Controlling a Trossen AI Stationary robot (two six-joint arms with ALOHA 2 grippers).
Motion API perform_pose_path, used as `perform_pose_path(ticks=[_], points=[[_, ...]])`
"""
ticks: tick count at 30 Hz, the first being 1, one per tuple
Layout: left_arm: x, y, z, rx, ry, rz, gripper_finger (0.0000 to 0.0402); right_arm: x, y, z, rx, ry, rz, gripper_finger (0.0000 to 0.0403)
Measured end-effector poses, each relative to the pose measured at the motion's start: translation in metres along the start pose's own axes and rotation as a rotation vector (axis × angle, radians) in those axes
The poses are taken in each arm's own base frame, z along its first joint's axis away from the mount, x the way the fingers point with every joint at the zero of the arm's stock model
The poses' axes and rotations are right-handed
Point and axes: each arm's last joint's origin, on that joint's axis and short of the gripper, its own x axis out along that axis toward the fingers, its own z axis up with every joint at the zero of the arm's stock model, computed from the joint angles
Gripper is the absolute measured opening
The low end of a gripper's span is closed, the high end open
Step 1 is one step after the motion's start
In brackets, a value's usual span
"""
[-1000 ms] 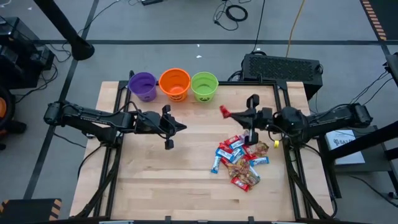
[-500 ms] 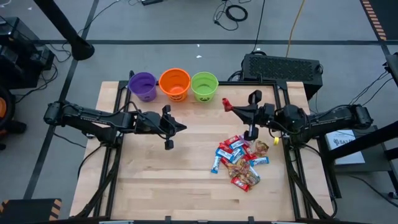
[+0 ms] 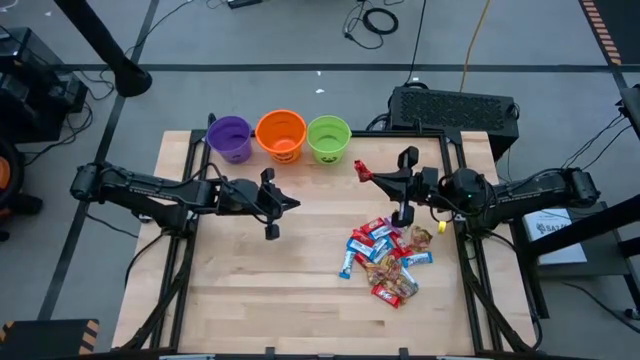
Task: Sort candy by brand, put in halloween buckets
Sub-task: Put the red chocolate bar into the green bucket
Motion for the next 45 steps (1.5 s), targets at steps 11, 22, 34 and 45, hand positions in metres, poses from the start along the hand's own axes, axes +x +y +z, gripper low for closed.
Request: perform_pose_path(ticks=[11,22,34,45], points=[[0.000,0.000,0.000,0.025,-0.001,0.005,0.0025,-0.002,0.004,-0.014,-0.394,0.139,0.055,0.0000],[0.000,0.000,0.000,0.025,-0.001,0.007,0.0025,-0.005,0.014,-0.024,-0.775,0.206,0.163,0.0000],[0.000,0.001,0.007,0.008,-0.075,0.013,0.0025,0.013,-0.025,-0.015,-0.153,0.005,-0.383,0.0000],[0.001,0.009,0.009,0.042,-0.086,0.066,0.0025,0.052,-0.122,-0.090,-0.070,0.199,-0.649,0.0000]])
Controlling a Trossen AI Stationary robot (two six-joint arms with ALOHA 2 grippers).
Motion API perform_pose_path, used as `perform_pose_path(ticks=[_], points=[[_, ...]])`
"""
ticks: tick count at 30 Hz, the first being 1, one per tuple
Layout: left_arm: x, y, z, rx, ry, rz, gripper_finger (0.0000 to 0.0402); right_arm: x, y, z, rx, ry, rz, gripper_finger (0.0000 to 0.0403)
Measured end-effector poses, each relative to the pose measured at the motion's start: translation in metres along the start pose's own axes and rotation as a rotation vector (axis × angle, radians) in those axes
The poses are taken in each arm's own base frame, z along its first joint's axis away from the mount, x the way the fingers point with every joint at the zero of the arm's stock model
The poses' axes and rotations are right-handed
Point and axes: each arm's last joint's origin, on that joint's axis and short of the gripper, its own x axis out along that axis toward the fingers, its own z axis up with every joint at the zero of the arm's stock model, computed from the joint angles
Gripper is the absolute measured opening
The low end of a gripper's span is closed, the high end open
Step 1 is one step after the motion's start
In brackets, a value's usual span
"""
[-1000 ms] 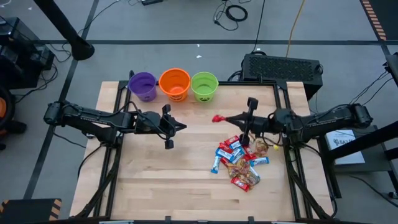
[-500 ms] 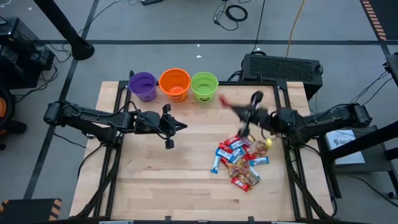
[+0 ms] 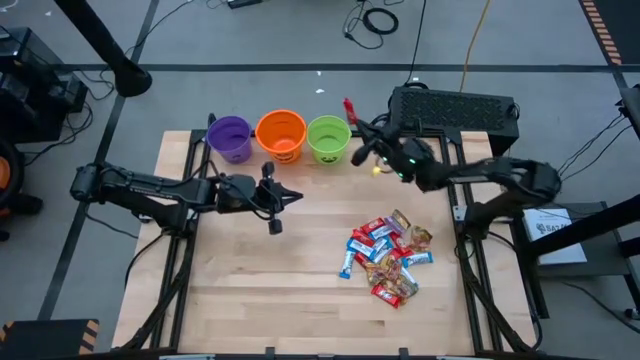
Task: Sort candy by brand, put in halloween buckets
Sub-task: Put the red chocolate bar into the green bucket, then put the white chocolate bar into the violet bucket
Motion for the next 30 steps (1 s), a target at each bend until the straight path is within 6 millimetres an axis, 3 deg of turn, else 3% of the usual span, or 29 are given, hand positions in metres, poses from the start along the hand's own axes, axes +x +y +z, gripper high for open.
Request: perform_pose_path(ticks=[5,10,15,18,21,24,28,30], points=[[0.001,0.007,-0.001,-0.007,0.005,0.026,0.0025,0.034,-0.002,-0.032,-0.031,0.142,-0.012,0.0000],[0.002,0.011,-0.002,-0.016,0.010,0.044,0.0025,0.056,-0.001,-0.058,-0.055,0.291,-0.043,0.0010],[0.002,0.011,-0.002,-0.021,0.011,0.044,0.0025,0.066,0.003,-0.057,-0.075,0.349,-0.047,0.0073],[0.002,0.011,-0.002,-0.033,0.011,0.043,0.0025,0.064,0.005,-0.037,-0.114,0.348,-0.032,0.0116],[0.002,0.011,-0.002,-0.065,0.011,0.044,0.0025,0.046,0.018,0.010,-0.141,0.293,0.102,0.0146],[0.002,0.010,-0.002,-0.075,0.009,0.037,0.0025,0.010,0.033,0.045,-0.174,0.344,0.246,0.0161],[0.002,0.008,-0.001,-0.106,0.006,0.025,0.0025,-0.046,0.046,0.065,-0.215,0.521,0.410,0.0164],[0.002,0.008,-0.001,-0.124,0.005,0.020,0.0025,-0.071,0.051,0.066,-0.216,0.642,0.482,0.0164]])
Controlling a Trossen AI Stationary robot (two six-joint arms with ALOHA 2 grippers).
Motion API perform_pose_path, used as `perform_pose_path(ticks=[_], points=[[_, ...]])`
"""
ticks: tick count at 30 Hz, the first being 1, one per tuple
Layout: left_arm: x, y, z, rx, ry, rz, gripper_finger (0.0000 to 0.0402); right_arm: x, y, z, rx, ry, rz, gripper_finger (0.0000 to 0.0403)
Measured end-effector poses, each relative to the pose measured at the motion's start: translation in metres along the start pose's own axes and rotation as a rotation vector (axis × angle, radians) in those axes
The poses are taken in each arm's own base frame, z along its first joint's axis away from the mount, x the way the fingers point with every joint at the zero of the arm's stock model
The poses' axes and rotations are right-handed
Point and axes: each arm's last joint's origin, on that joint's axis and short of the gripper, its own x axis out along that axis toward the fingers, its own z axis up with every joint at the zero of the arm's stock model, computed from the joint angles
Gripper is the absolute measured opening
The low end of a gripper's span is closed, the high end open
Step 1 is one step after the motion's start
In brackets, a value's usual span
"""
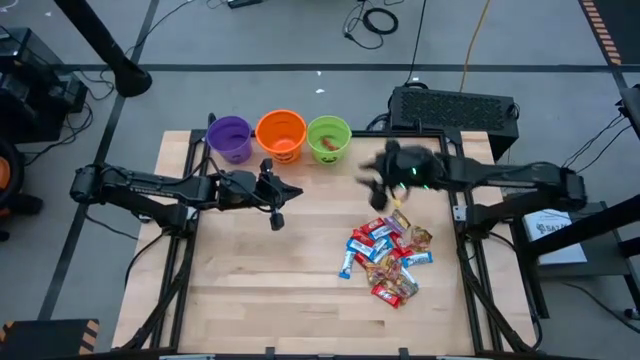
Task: Sort candy by brand, put in halloween buckets
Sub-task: Put the white chocolate bar into the violet bucket
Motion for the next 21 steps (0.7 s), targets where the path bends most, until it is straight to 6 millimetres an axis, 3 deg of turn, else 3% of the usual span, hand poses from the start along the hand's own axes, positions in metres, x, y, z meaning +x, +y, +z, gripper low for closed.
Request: perform_pose_path(ticks=[4,9,15,21], points=[[0.002,-0.005,-0.001,-0.020,-0.001,-0.015,0.0025,-0.012,0.025,-0.026,-0.011,0.197,0.086,0.0164],[0.019,-0.011,-0.006,-0.021,-0.007,-0.022,0.0025,0.001,0.044,-0.059,-0.075,0.206,0.150,0.0164],[0.057,-0.023,-0.031,-0.003,0.066,-0.050,0.0025,0.025,0.048,-0.090,-0.073,0.205,0.152,0.0164],[0.082,-0.030,-0.054,0.010,0.122,-0.069,0.0025,0.039,0.048,-0.112,-0.090,0.341,0.143,0.0164]])
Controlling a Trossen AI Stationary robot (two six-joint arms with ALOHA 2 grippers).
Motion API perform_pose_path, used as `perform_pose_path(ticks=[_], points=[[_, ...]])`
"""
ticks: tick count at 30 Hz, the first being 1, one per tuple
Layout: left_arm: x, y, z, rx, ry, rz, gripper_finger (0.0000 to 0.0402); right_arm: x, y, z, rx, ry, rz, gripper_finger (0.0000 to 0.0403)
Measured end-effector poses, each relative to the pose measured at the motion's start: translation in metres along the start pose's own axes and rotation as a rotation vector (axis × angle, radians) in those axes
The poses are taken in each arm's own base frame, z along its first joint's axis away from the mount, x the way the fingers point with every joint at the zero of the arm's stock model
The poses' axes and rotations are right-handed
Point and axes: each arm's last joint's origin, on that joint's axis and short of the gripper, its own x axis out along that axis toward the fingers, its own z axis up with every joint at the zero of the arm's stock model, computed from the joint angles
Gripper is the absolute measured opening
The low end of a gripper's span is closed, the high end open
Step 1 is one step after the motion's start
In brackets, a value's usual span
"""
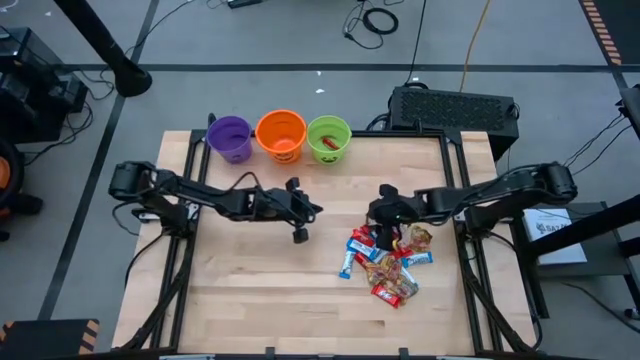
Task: Sort candy by brand, put in halloween buckets
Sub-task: Put the white chocolate bar into the violet bucket
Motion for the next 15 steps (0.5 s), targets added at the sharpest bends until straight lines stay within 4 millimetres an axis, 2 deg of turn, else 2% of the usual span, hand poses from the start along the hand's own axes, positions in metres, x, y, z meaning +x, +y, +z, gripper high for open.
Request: perform_pose_path(ticks=[6,15], points=[[0.012,-0.006,-0.009,0.003,0.026,-0.121,0.0025,0.007,0.000,-0.008,-0.046,0.092,0.031,0.0146],[0.029,-0.020,-0.022,-0.019,0.019,-0.315,0.0025,0.008,-0.001,-0.005,0.020,0.062,0.026,0.0088]])
